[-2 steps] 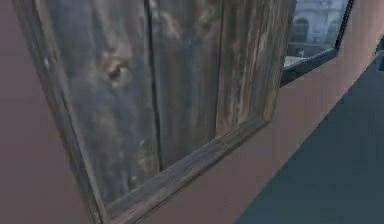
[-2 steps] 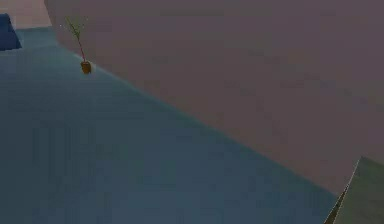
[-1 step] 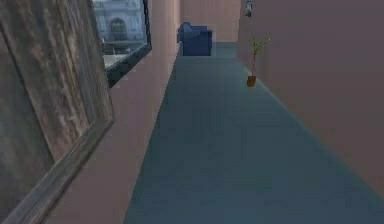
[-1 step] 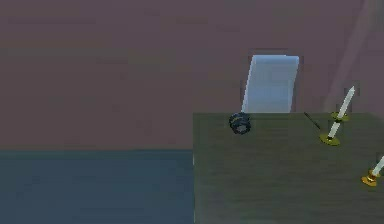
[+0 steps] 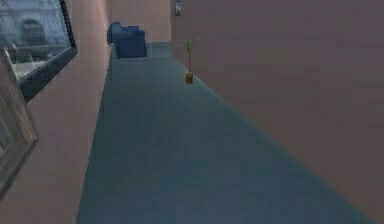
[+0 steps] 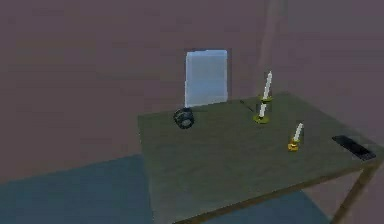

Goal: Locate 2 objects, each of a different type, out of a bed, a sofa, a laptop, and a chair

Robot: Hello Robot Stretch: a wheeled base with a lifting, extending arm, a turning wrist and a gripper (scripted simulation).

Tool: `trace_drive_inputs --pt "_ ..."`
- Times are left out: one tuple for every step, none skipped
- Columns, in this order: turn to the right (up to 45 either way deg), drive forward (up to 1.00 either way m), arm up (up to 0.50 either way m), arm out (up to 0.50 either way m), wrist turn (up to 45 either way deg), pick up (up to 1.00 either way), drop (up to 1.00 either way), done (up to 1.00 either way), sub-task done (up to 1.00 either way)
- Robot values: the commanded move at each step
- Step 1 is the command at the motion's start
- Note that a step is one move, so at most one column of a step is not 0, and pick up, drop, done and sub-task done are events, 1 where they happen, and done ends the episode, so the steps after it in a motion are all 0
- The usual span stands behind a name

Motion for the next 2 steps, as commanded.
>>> trace_drive_inputs --pt "0.0 0.45 0.00 0.00 0.0 0.00 0.00 0.00 0.00" --pt "45.0 0.00 0.00 0.00 0.0 0.00 0.00 0.00 0.00"
